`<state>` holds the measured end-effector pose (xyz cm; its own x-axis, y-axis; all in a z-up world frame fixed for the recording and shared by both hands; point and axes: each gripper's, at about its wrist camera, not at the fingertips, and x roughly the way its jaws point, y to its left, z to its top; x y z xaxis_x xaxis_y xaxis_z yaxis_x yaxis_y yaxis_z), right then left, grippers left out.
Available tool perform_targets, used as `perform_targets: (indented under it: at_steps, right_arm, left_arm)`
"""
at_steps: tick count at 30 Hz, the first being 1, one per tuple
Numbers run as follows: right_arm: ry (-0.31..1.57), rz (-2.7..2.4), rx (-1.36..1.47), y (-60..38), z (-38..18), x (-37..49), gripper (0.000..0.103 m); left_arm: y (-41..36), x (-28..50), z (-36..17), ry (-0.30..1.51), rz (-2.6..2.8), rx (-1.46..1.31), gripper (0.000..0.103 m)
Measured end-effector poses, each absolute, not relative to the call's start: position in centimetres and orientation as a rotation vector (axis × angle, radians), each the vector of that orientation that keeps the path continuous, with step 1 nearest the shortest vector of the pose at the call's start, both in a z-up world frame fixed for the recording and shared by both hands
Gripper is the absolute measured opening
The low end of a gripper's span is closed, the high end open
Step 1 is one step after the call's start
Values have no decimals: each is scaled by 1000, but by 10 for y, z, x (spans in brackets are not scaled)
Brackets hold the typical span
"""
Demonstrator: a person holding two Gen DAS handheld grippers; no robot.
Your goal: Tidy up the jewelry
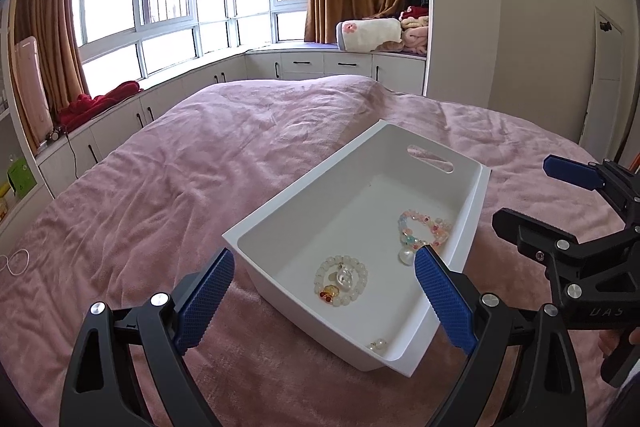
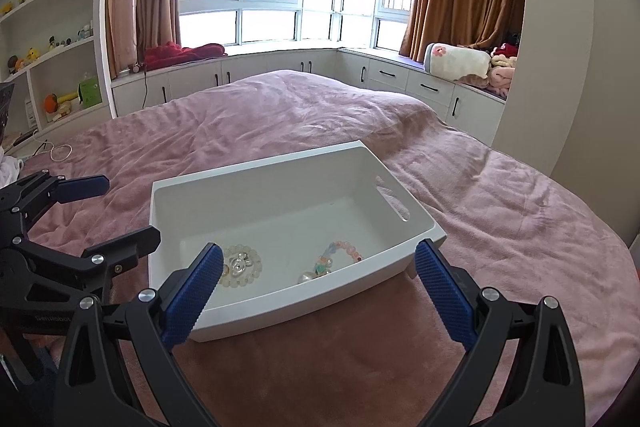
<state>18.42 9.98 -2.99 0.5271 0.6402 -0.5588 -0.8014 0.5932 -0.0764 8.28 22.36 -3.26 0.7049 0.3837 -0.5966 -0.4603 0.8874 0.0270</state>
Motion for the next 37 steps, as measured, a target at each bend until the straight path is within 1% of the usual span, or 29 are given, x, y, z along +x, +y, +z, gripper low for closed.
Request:
perform_targets:
  at_steps: [17,24,30,32,37]
  right_arm:
    - [516,878,-344,100,-31,182,95]
    - [512,882,-347,99,-30,182,95]
    - [512,883,-348,99,-30,182,95]
    - [514,882,-348,100,-30,181,95]
    - [513,883,-351,100,-29,182,95]
  left_arm:
    - [223,78,-33,611,483,-92,92]
    - [226,75,-30,597,492,-98,90]
    - [229,75,-28,596,492,-97,90]
    - [230,76,-27,597,496,-107,92]
    - [236,77,-31,622,502,-129,92]
